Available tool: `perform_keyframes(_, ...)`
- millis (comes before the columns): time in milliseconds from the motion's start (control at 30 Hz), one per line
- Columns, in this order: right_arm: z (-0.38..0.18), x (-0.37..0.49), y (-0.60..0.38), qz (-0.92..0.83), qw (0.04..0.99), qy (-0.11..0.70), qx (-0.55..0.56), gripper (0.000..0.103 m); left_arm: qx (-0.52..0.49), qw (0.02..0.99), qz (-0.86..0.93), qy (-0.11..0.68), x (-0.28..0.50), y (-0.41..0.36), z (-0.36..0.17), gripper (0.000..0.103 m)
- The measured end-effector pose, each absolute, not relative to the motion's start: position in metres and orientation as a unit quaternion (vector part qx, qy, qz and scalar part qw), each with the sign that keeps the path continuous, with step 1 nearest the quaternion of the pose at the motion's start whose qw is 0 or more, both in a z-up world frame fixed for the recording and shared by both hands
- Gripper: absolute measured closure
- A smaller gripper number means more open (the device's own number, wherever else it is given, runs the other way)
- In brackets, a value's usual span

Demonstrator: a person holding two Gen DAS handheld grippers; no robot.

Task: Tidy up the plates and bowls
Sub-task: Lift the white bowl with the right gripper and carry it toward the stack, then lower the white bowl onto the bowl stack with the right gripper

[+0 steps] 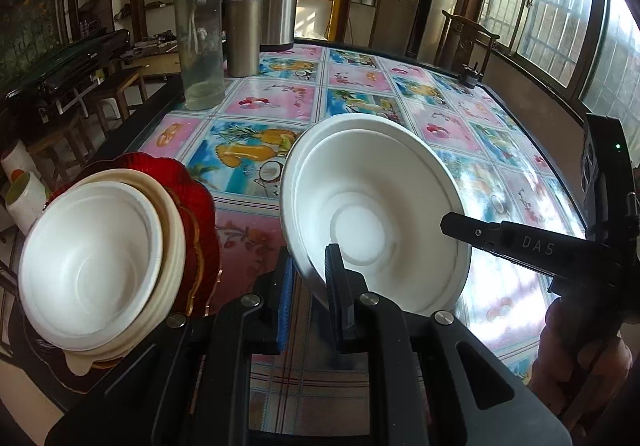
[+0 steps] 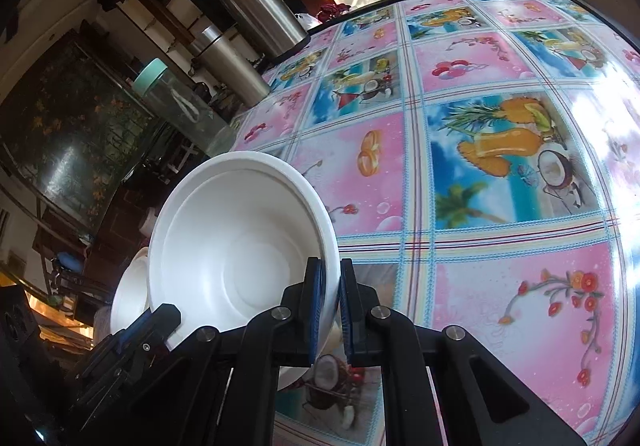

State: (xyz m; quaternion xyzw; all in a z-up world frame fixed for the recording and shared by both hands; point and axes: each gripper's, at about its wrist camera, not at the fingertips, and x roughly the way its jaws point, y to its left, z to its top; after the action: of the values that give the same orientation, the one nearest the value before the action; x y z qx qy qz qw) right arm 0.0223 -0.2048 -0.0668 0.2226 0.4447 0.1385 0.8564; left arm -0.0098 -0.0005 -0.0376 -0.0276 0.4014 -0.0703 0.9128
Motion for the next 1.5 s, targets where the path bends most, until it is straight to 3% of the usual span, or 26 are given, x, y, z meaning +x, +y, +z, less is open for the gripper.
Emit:
perform_keyframes(567,0.008,0.03,-0.101,0.214,0.872,0.406,0.17,0.094,-0.057,0.94,0.002,0.337,-0.031,0.088,0.018,0.09)
perform_keyframes(1000,0.01,0.031,-0.019,0.264,0.856,0.425,0.126,0.095,-0.107,0.925,0.059,0.36,-0.034,0.159,0.006,0.09)
perform_keyframes(1500,-0.009,0.036,-0.007,0.258,0.821,0.497,0.109,0.094,-0.127,0.897,0.031,0.422,-0.033,0.171,-0.005,0.089)
